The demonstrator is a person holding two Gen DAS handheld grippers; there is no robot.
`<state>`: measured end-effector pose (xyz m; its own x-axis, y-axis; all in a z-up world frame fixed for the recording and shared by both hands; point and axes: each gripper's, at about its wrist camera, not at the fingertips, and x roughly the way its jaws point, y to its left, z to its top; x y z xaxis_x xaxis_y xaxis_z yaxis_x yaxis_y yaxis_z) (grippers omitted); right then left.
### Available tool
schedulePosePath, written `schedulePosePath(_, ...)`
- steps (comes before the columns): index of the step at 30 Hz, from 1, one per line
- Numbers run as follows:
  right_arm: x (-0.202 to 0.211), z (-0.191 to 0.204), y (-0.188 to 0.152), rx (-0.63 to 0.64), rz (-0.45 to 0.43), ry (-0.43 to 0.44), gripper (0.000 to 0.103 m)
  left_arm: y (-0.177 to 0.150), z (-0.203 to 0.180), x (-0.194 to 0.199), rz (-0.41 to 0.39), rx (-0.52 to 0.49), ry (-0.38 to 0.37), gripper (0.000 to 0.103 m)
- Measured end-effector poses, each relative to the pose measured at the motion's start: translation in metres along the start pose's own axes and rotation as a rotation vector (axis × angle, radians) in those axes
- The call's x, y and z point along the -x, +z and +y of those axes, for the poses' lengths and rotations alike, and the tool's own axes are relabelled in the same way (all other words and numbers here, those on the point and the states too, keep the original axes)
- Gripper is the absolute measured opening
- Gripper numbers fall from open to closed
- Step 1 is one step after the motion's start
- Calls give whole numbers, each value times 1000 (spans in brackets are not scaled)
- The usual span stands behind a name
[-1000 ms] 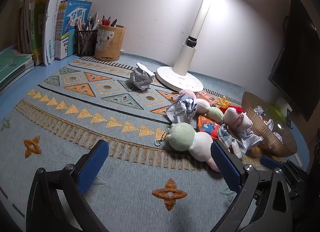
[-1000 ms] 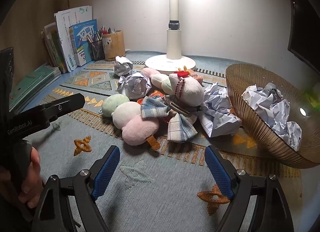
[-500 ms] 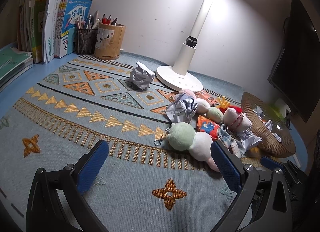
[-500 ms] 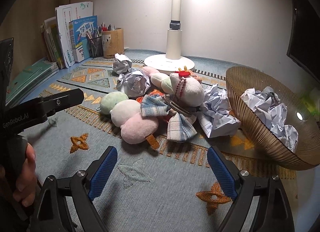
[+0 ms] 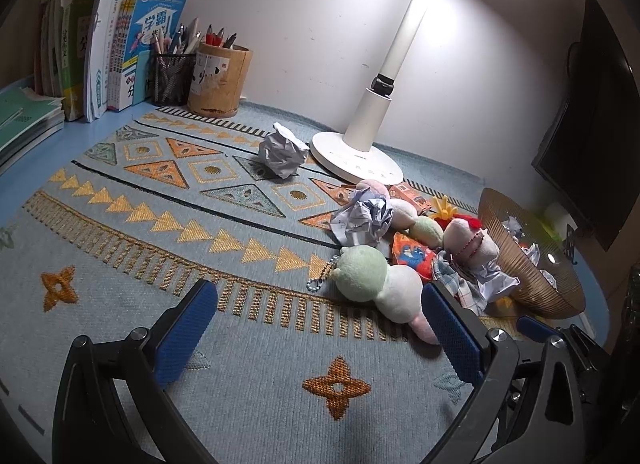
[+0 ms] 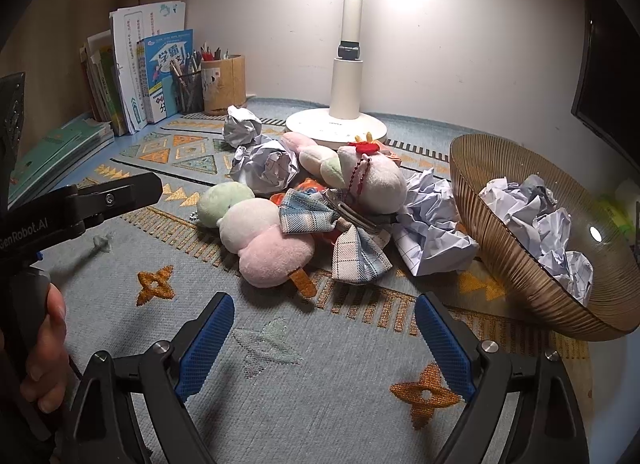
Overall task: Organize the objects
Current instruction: 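Move both open tools back toward the pile of toys and paper, then grasp a paper ball with the left tool while the right tool grasps another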
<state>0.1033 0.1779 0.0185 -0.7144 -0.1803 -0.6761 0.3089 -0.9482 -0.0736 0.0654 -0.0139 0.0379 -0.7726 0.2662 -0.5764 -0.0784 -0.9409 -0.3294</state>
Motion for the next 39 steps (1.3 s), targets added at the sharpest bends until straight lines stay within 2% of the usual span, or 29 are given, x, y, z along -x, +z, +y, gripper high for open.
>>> schedulePosePath(4, 0, 0, 0, 2, -2, 0, 91, 0, 3, -3, 18, 20, -15, 102)
schedulePosePath(6, 0, 0, 0, 3, -6, 0, 91, 2, 6, -9, 53, 31, -35, 102)
schedulePosePath(8, 1, 0, 1, 1, -10, -1, 91, 8, 10, -22, 137, 43, -91, 102)
schedulePosePath(10, 1, -2, 2, -2, -11, 17, 91, 20, 22, -26, 152, 86, -136, 102)
schedulePosePath(12, -5, -3, 10, -21, 24, 75, 91, 41, 34, -23, 119, 110, -130, 102)
schedulePosePath(14, -13, -6, 26, -89, 60, 161, 91, 67, 40, -26, 102, 80, -114, 102)
schedulePosePath(17, -18, 2, 60, -136, 33, 262, 90, 98, 41, -48, 92, 6, -60, 102)
schedulePosePath(20, -32, 20, 92, -127, 13, 265, 85, 117, 44, -75, 92, 13, -32, 102)
schedulePosePath(22, -50, 29, 107, -122, 30, 273, 71, 127, 42, -91, 94, 20, -38, 102)
schedulePosePath(26, -91, 38, 119, -98, 81, 185, 69, 139, 38, -133, 130, -21, -29, 102)
schedulePosePath(28, -112, 34, 119, -107, 125, 210, 69, 140, 47, -151, 162, 29, -71, 101)
schedulePosePath(29, -120, 33, 119, -115, 136, 215, 69, 139, 50, -158, 173, 41, -80, 99)
schedulePosePath(31, -131, 32, 118, -117, 154, 218, 64, 137, 49, -168, 179, 14, -49, 87)
schedulePosePath(32, -134, 30, 116, -124, 160, 215, 62, 136, 48, -174, 194, 0, -37, 77)
schedulePosePath(34, -143, 28, 111, -133, 178, 204, 53, 134, 46, -180, 221, 0, -60, 73)
schedulePosePath(35, -143, 26, 110, -138, 171, 193, 49, 134, 43, -179, 213, -10, -71, 63)
schedulePosePath(36, -140, 24, 112, -149, 160, 204, 48, 135, 41, -177, 202, -24, -73, 59)
schedulePosePath(39, -134, 22, 112, -156, 133, 236, 47, 133, 38, -171, 194, -38, -67, 58)
